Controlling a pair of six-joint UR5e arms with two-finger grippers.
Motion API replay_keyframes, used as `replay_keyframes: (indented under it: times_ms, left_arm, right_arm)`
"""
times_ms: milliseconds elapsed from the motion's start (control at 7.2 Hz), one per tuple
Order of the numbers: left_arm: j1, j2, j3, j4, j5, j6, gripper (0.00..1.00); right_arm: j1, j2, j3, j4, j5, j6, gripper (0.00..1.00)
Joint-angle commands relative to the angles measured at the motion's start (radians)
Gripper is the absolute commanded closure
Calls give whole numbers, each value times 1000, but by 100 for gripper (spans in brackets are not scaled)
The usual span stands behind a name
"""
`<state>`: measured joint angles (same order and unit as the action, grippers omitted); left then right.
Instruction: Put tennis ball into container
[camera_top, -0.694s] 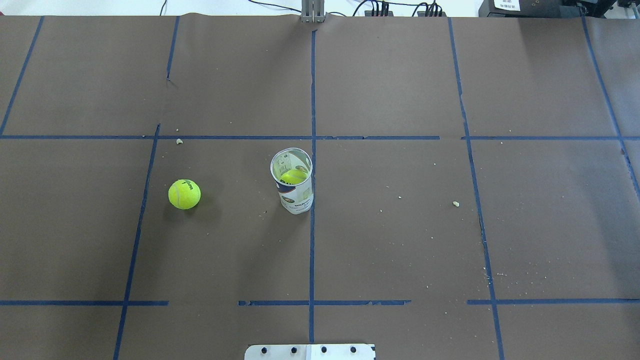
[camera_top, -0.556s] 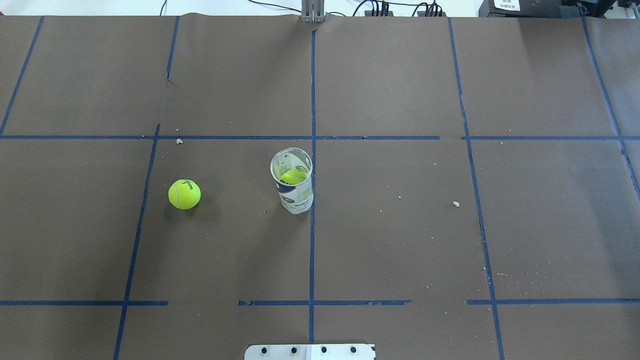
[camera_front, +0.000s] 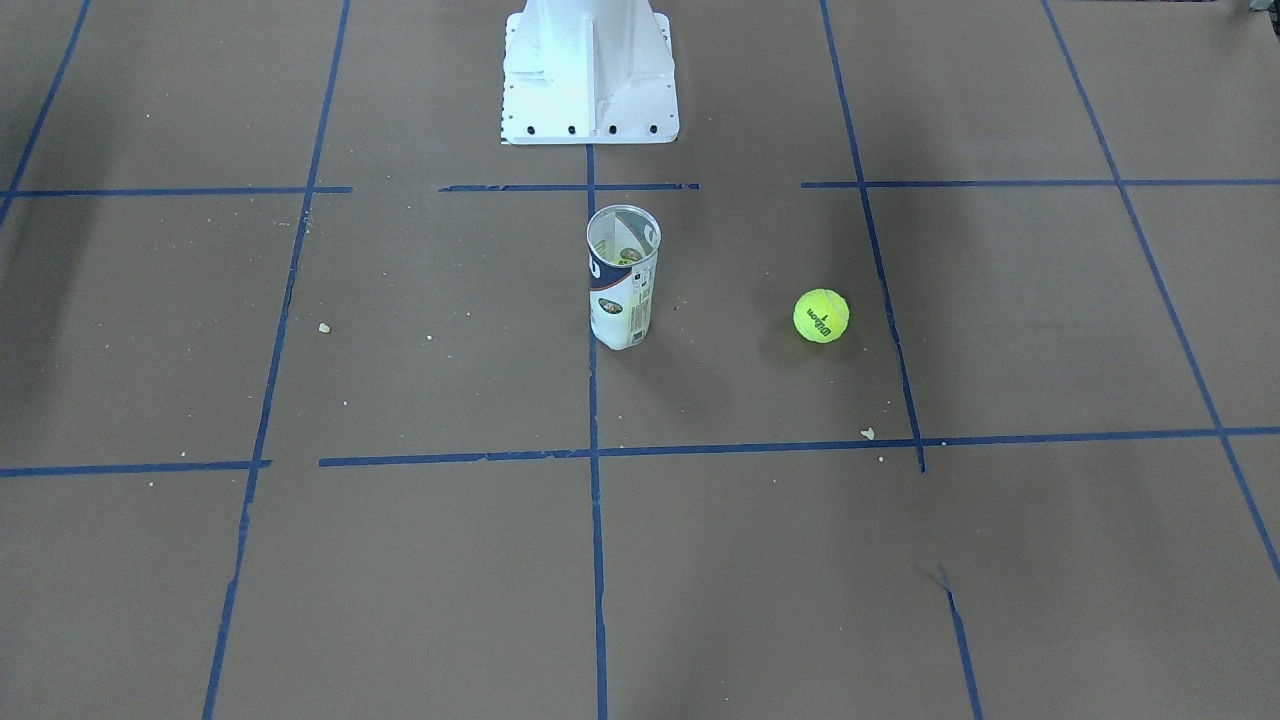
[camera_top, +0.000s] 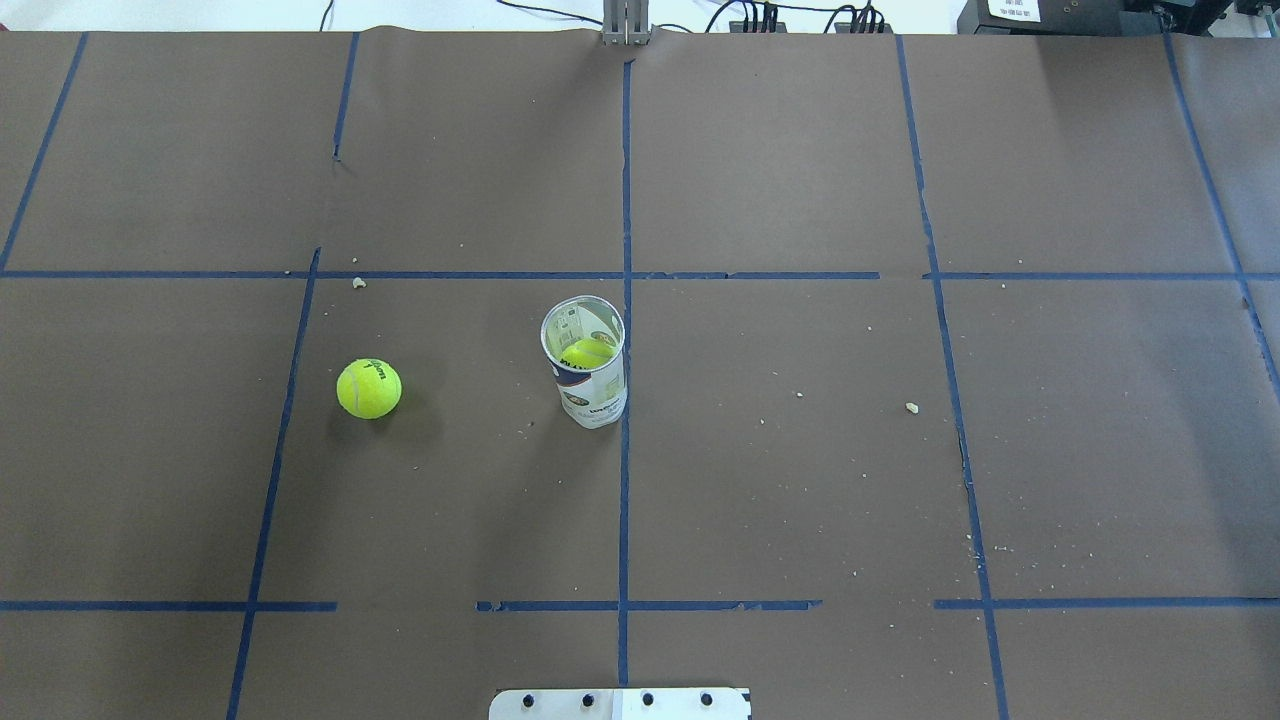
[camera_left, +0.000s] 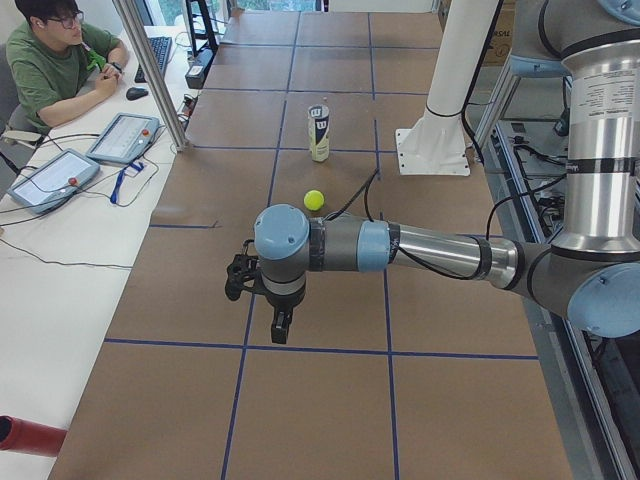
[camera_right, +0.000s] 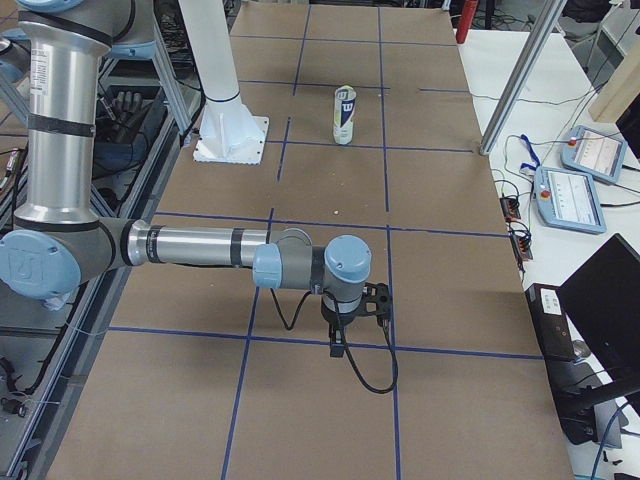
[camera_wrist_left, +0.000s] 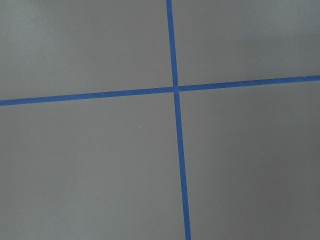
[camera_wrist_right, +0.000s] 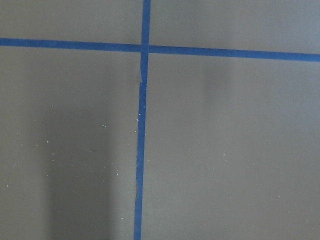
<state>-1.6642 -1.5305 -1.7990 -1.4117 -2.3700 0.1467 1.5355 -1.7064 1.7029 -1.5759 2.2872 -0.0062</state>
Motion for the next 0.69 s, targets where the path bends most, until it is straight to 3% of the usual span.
replay_keyframes:
  times_ms: [0,278,556]
  left_arm:
    - [1,-59,24,-16,-2,-1,0]
    - [0,-79,61,-131,-9,-1,0]
    - [4,-85,26,-142,-11,-4,0]
  right_arm:
    - [0,-1,0,0,0,0,0]
    - [0,-1,0,0,0,0,0]
    - [0,-1,0,0,0,0,0]
